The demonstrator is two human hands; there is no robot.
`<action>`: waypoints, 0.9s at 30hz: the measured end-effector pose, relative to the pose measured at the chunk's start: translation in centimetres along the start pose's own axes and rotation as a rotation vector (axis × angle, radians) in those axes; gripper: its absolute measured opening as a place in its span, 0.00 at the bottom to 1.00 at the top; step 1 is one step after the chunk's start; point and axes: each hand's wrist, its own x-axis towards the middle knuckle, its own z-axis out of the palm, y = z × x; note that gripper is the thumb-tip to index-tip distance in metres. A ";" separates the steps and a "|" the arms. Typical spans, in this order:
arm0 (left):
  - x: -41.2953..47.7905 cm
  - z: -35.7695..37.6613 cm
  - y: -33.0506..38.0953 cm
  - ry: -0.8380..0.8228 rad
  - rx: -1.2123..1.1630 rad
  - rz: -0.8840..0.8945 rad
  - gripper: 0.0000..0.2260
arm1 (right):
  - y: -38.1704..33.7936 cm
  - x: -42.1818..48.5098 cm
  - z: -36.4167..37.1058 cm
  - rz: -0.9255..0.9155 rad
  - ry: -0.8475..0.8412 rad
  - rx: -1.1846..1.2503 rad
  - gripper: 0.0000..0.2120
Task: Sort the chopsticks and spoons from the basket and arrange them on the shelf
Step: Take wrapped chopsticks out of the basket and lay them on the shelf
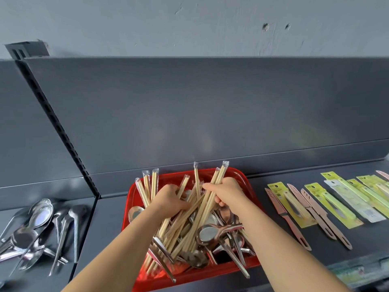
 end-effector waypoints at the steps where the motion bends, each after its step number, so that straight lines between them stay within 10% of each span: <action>1: -0.1 -0.1 0.0 0.000 -0.008 0.003 0.08 | -0.1 0.0 0.2 -0.004 0.011 -0.048 0.15; 20: -1.0 -0.8 -1.1 0.038 -0.596 0.025 0.09 | -1.6 0.6 2.1 -0.009 -0.041 -0.080 0.17; 27: -1.0 -1.0 -1.5 0.161 -0.255 0.057 0.15 | -2.8 -0.3 2.8 -0.045 -0.063 -0.254 0.22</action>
